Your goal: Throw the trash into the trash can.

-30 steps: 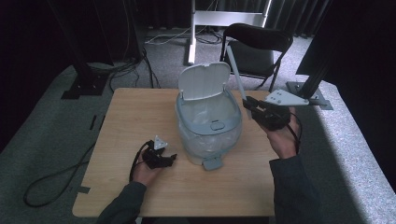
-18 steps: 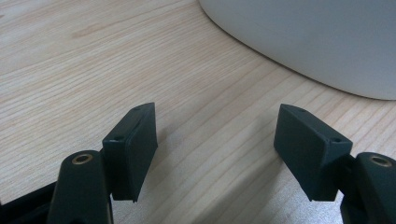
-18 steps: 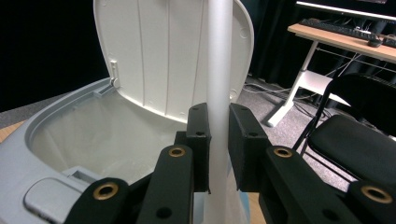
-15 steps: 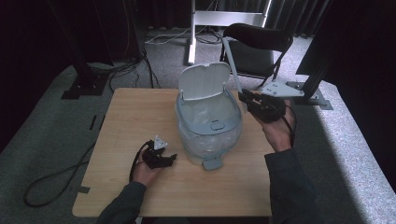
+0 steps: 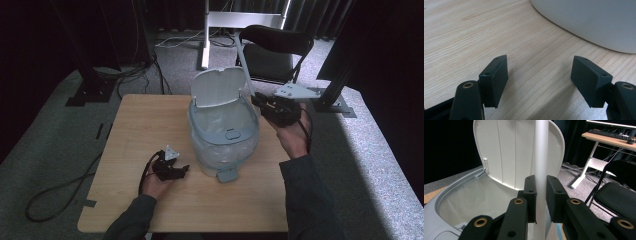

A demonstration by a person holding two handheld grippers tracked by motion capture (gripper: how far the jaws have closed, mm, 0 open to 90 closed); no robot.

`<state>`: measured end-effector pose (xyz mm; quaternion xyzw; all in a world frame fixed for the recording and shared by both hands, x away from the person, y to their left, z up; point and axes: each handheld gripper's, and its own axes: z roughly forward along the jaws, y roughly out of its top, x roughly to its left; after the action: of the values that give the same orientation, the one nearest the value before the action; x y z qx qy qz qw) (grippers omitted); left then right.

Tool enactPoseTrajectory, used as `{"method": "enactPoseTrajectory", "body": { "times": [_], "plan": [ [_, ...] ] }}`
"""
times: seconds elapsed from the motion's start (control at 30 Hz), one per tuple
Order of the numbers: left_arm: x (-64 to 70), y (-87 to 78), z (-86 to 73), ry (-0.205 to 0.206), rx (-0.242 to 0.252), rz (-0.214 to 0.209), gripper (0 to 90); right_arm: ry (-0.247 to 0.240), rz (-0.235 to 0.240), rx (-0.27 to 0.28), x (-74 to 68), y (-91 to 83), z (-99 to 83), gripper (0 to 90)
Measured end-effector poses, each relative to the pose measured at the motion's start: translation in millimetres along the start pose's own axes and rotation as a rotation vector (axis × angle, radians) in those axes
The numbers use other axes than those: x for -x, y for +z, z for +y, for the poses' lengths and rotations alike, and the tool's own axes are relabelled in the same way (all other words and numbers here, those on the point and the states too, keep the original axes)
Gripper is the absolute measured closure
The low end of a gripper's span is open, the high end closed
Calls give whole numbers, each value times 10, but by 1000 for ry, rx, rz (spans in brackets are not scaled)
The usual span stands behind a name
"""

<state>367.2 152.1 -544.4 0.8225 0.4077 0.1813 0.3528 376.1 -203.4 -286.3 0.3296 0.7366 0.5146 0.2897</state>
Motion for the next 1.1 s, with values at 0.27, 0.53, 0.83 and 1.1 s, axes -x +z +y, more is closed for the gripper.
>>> {"method": "enactPoseTrajectory", "body": {
  "times": [0.27,0.53,0.83,1.1],
  "plan": [
    [0,0,0,0,0,0,302,5,20,7,-38,74,25,787],
    [-1,0,1,0,0,-1,302,-4,35,-4,-99,174,44,787],
    [0,1,0,0,0,0,302,-2,43,-20,-115,261,26,786],
    [0,1,0,0,0,0,302,-2,48,-34,-121,334,14,785]
  ]
}}
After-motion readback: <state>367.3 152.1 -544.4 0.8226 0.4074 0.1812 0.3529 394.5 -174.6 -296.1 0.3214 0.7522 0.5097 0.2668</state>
